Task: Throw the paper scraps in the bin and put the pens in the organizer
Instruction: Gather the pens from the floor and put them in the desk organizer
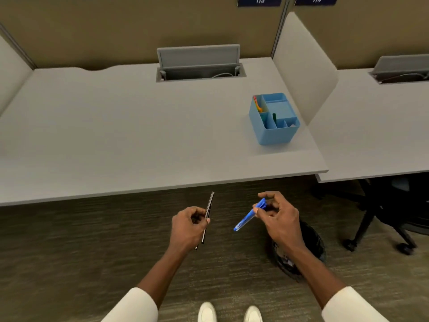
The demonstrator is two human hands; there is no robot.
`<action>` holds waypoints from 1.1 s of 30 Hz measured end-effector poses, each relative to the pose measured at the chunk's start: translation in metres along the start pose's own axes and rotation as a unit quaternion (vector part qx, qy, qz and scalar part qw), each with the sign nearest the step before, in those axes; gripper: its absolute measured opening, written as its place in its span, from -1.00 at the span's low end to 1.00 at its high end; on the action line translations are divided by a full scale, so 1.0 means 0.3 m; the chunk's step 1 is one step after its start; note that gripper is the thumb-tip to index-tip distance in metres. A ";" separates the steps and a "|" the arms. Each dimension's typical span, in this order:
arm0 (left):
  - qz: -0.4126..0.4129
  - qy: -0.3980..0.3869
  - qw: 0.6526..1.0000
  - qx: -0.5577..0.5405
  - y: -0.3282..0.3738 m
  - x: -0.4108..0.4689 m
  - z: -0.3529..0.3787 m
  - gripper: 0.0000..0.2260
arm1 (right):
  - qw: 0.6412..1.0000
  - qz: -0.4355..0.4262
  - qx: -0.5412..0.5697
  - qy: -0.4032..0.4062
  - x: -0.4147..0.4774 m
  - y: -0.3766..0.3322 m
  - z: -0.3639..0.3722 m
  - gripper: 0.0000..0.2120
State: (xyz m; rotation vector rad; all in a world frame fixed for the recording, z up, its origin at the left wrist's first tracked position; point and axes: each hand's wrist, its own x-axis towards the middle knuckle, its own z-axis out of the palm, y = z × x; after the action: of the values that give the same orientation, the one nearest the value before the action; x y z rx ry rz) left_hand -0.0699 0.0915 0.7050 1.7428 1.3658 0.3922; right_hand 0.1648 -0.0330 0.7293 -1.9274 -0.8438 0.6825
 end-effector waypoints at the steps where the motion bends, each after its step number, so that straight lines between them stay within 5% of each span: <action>1: 0.002 -0.001 1.000 0.004 0.023 0.006 -0.018 -0.88 | 1.000 -0.005 -0.004 0.005 0.016 -0.025 -0.008 -0.63; 19: 0.049 0.036 0.997 -0.042 0.557 0.427 0.054 -0.87 | 0.989 -0.038 0.054 0.132 0.544 -0.210 -0.346 -0.64; 33: 0.035 0.081 0.992 -0.094 0.764 0.642 0.141 -0.86 | 0.957 -0.203 -0.067 0.198 0.955 -0.250 -0.480 -0.69</action>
State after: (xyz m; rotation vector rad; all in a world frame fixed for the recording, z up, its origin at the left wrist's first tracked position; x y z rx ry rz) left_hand 0.1714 0.2408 0.8097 1.6340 1.3370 0.6928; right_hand 0.4258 0.1441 0.8243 -1.8392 -1.0028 -0.0104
